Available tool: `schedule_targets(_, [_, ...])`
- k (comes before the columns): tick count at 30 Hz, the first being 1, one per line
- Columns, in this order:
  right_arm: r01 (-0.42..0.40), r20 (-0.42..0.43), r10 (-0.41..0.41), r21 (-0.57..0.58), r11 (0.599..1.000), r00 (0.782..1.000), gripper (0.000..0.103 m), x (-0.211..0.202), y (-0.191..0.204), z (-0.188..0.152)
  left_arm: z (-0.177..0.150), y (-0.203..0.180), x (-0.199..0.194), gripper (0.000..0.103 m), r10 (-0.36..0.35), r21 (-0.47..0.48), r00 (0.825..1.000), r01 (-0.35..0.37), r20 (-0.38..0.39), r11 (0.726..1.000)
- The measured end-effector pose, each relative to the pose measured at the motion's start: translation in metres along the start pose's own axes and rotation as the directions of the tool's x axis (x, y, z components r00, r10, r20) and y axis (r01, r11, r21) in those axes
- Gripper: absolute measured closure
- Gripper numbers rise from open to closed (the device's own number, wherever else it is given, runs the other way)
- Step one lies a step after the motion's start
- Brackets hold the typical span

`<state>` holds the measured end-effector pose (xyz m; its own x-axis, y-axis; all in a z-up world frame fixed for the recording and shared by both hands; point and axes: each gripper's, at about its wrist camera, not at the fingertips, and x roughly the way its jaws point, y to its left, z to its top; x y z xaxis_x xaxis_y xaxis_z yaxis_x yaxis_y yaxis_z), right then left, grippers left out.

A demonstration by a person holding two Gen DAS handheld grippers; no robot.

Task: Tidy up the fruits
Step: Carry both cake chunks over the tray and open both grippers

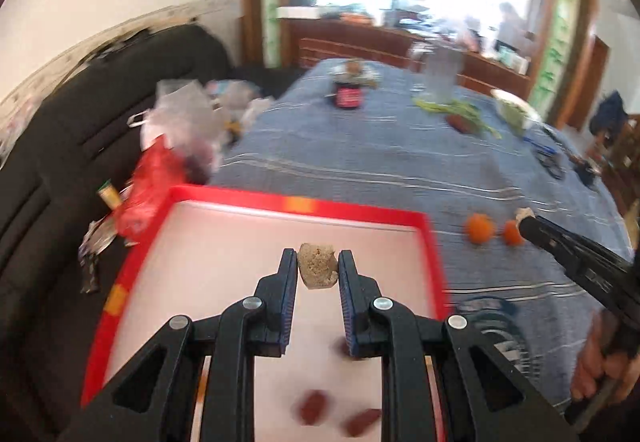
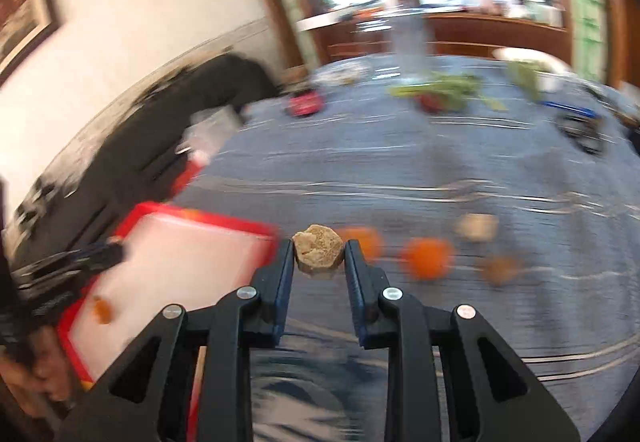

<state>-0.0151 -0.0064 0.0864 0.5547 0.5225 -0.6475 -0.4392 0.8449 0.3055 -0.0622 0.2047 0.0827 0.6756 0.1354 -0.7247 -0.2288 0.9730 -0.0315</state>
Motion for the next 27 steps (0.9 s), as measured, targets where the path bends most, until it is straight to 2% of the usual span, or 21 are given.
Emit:
schedule_targets(3, [-0.027,-0.079,0.021,-0.068,0.997,0.997,0.075,0.026,0.047,0.004,-0.003,0.022,0.008,0.084,0.023,-0.03,0.999,-0.024,-0.022,0.999])
schedule_targets(7, [-0.001,-0.197,-0.021,-0.114,0.994,0.98,0.075,0.068,0.084,0.002,-0.007,0.046,0.024,0.084,0.04,-0.057,0.996,-0.044,-0.084,0.997])
schedule_targets(11, [0.03,-0.29,-0.052,-0.08,0.996,0.955,0.075,0.099,0.09,-0.005,-0.015,0.056,0.035,0.084,0.055,-0.05,0.989,-0.063,-0.136,0.997])
schedule_targets(19, [0.081,-0.332,-0.113,-0.108,0.991,0.936,0.075,0.109,0.098,-0.008,-0.021,0.055,0.047,0.083,0.086,0.004,0.976,-0.087,-0.198,0.996])
schedule_targets(21, [0.087,-0.344,-0.121,-0.115,0.99,0.931,0.074,0.109,0.098,-0.008,-0.02,0.053,0.048,0.071,0.099,0.025,0.974,-0.096,-0.204,0.995])
schedule_targets(22, [0.086,-0.344,-0.121,-0.115,0.99,0.931,0.074,0.109,0.099,-0.008,-0.02,0.053,0.048,0.054,0.115,0.029,0.972,-0.112,-0.207,0.993])
schedule_targets(23, [0.082,-0.345,-0.115,-0.109,0.991,0.932,0.074,0.108,0.098,-0.007,-0.02,0.053,0.047,0.042,0.129,0.029,0.97,-0.126,-0.205,0.992])
schedule_targets(27, [0.056,-0.287,-0.077,-0.081,0.995,0.955,0.071,0.09,0.09,-0.003,-0.02,0.056,0.035,0.041,0.155,0.007,0.974,-0.156,-0.167,0.988])
